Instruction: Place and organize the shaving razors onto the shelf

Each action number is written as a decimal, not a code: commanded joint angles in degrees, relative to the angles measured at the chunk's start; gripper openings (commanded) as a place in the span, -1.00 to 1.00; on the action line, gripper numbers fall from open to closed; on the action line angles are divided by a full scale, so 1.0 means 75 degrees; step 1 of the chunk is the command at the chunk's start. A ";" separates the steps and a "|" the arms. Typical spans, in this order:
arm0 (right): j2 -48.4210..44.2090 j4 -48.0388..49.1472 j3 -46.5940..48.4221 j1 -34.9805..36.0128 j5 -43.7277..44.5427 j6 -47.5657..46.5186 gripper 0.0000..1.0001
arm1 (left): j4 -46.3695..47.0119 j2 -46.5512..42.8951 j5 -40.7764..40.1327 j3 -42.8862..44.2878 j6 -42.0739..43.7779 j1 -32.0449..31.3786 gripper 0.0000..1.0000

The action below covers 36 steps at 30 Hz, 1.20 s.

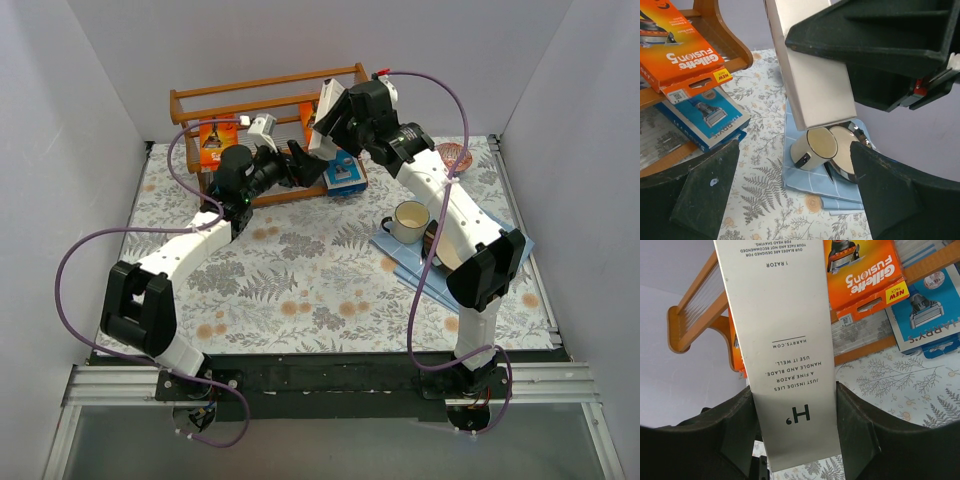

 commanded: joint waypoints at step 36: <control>-0.1890 0.2351 -0.1073 -0.0710 -0.1074 -0.4446 0.98 | 0.0469 0.0392 0.0594 0.1317 -0.2019 0.0219 -1.00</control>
